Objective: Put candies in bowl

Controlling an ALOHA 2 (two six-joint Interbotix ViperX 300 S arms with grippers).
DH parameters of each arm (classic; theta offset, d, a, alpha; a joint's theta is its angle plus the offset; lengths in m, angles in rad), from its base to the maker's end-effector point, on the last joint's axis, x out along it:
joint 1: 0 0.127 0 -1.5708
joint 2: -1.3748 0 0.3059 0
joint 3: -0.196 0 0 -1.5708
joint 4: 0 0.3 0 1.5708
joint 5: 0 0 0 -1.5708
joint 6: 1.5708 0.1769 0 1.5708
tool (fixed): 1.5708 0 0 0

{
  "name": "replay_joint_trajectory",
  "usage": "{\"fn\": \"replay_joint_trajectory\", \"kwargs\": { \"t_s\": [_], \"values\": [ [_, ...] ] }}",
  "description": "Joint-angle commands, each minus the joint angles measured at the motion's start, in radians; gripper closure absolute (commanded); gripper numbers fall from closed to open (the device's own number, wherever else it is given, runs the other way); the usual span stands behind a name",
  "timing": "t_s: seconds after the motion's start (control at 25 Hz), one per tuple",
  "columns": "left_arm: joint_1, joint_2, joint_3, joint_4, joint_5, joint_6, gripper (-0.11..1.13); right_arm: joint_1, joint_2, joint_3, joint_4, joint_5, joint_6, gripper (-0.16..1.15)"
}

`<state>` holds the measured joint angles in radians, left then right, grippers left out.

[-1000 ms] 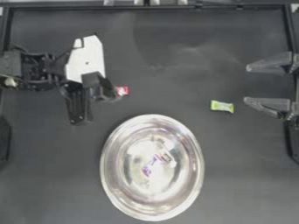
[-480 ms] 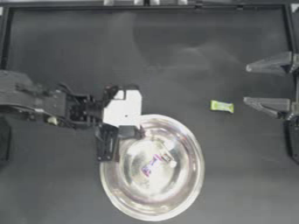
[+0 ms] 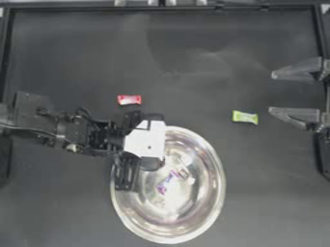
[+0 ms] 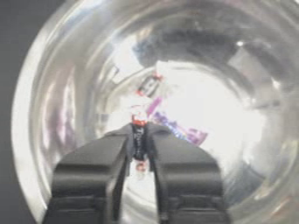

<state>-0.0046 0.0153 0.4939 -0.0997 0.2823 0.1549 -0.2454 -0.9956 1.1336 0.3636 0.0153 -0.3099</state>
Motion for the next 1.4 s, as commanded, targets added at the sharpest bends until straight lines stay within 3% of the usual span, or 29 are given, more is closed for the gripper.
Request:
{"fn": "replay_joint_trajectory", "kwargs": {
  "t_s": [0.04, 0.08, 0.16, 0.4, 0.84, 1.12, 1.24, 1.4],
  "values": [
    [-0.008, -0.028, -0.025, -0.002, -0.017, 0.000, 0.08, 0.003, 0.011, -0.018, 0.003, -0.008, 0.000, 0.00],
    [-0.008, -0.029, -0.025, -0.002, -0.015, 0.000, -0.01, 0.002, 0.011, -0.020, 0.003, -0.006, 0.000, 0.00],
    [-0.008, -0.031, -0.025, -0.002, -0.017, 0.002, -0.05, 0.002, 0.011, -0.018, 0.005, -0.005, 0.002, 0.00],
    [0.009, -0.106, -0.009, 0.015, -0.006, 0.008, 0.05, 0.002, 0.011, -0.020, 0.009, -0.002, 0.000, 0.00],
    [0.133, -0.486, 0.176, 0.023, -0.015, -0.005, 0.09, 0.002, 0.011, -0.029, 0.011, 0.014, 0.000, 0.00],
    [0.167, -0.773, 0.342, 0.023, -0.158, -0.006, 0.17, -0.020, 0.011, -0.055, 0.005, 0.057, 0.000, 0.00],
    [0.178, -0.842, 0.394, 0.020, -0.184, -0.011, 0.17, -0.043, 0.015, -0.074, 0.005, 0.089, -0.002, 0.00],
    [0.201, -0.861, 0.431, 0.009, -0.192, -0.009, 0.17, -0.117, 0.066, -0.153, -0.009, 0.238, -0.002, 0.00]
  ]
}}
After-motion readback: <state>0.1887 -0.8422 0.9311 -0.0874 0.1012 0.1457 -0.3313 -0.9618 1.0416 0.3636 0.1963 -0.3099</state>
